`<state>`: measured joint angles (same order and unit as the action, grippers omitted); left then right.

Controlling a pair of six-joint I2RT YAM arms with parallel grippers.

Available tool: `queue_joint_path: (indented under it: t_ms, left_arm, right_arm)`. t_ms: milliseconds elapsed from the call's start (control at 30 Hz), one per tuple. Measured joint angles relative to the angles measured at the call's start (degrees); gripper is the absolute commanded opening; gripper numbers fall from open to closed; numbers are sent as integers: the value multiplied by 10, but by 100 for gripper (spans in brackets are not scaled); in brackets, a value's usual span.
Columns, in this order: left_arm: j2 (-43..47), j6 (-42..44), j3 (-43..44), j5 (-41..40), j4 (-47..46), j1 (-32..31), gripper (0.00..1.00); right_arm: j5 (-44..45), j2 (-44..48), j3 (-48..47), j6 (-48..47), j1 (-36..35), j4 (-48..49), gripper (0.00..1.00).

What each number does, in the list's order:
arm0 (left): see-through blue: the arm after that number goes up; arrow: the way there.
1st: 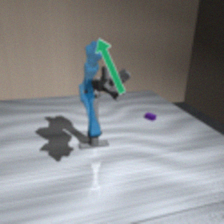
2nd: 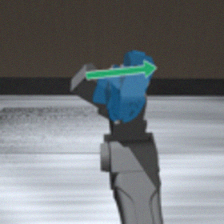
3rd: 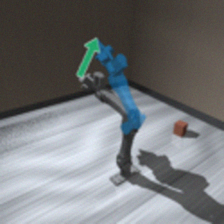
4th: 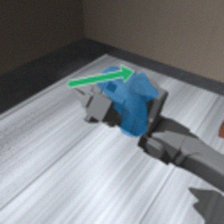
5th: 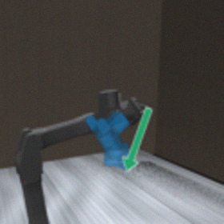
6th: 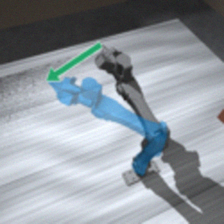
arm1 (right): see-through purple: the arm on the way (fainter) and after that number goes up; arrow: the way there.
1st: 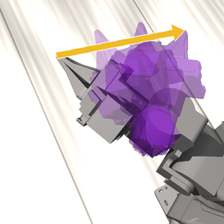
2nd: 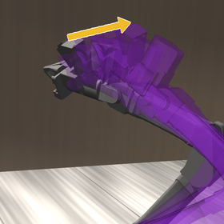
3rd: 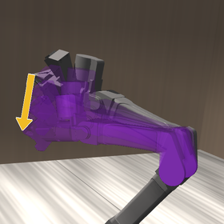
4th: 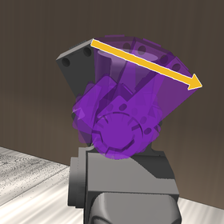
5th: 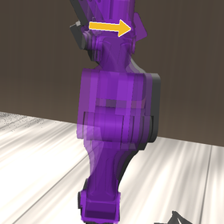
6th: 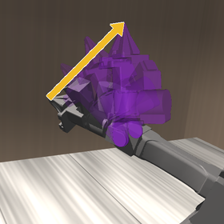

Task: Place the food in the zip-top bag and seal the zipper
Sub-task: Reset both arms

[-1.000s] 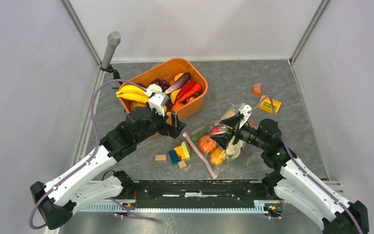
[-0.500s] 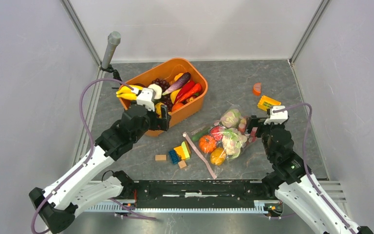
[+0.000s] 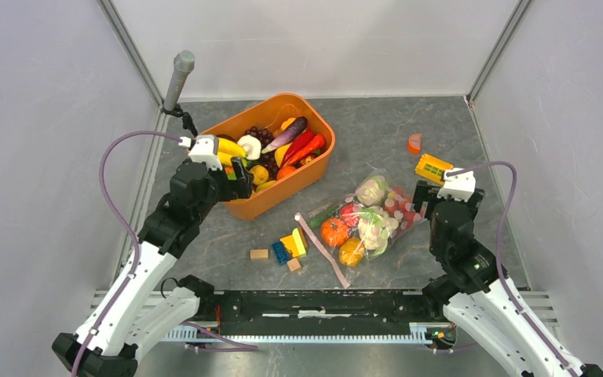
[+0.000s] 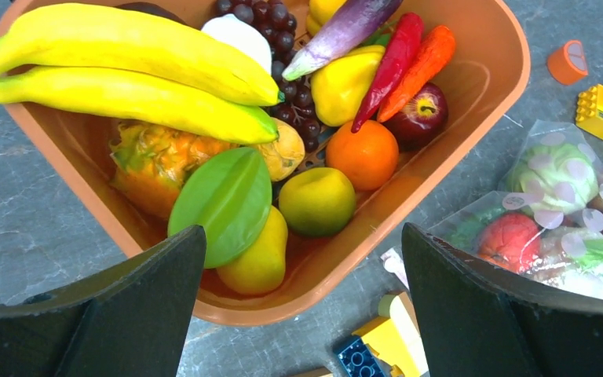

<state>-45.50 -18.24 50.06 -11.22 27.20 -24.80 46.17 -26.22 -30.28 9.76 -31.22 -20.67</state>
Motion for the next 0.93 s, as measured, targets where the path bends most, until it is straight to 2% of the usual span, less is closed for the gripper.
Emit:
queue_joint_path:
  t_ms: [133,367,633,933]
  left_arm:
    - [16,-1,-19,9,-10,0,100]
    - [35,-5,-23,-7,-7,0,100]
    - [43,-18,-23,-22,-10,0,100]
    - [43,-26,-23,-22,-18,0,100]
  right_arm:
    - [-19,-43,-27,-9,2,-4,98]
    - [-135,-134,-31,-8,26,0,98]
    - [-186,-91,-8,14,29,59,98]
    - [-186,-105,-6,26,29,73,98]
